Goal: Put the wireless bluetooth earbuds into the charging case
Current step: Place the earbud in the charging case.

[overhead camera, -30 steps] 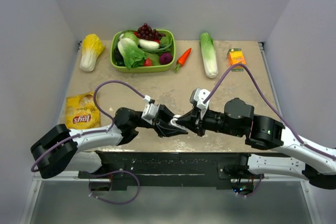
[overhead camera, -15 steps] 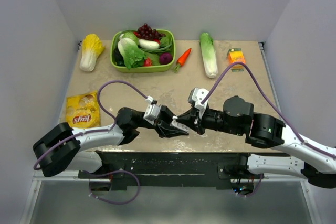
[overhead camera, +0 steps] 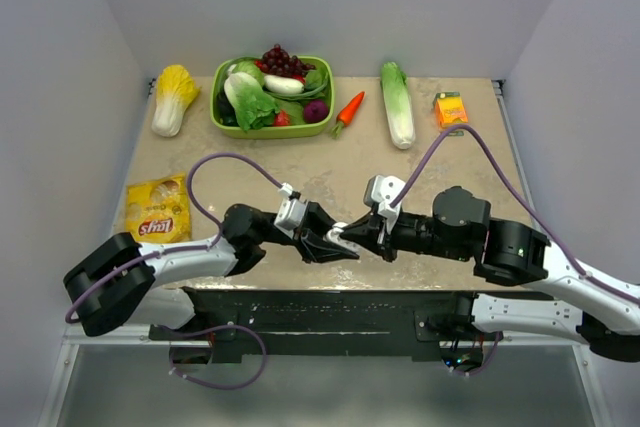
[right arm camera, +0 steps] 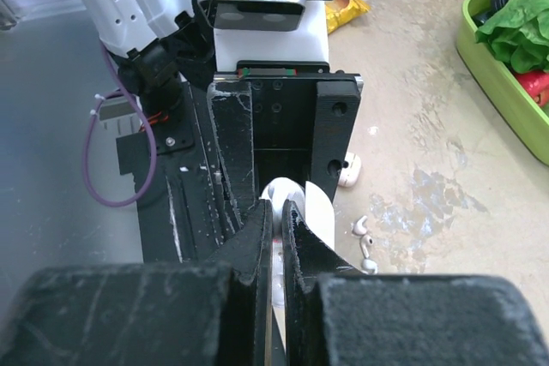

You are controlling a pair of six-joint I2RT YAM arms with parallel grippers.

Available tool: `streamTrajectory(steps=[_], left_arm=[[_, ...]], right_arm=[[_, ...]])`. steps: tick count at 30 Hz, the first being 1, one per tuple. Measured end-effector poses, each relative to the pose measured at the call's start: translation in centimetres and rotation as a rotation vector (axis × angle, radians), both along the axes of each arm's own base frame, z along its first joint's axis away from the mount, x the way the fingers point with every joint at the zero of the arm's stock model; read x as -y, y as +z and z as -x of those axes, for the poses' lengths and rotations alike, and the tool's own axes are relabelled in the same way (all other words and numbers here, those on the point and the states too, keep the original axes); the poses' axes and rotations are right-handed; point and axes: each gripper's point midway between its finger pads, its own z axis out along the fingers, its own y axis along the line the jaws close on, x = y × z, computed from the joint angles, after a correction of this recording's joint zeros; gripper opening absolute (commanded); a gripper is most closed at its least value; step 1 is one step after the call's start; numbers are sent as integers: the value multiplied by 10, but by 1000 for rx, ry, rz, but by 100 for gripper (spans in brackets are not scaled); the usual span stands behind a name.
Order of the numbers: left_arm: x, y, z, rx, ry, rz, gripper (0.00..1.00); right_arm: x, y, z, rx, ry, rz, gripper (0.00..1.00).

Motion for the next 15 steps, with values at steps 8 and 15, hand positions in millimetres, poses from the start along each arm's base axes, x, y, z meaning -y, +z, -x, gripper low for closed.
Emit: streamTrajectory(steps=[8, 15], left_arm=[[3, -2, -2, -14, -8, -10, 0], [4, -2, -3, -20, -16, -16, 0]], right_arm=[[-1, -9, 6, -9, 38, 22, 0], [-1, -14, 6, -14, 38, 35, 0]])
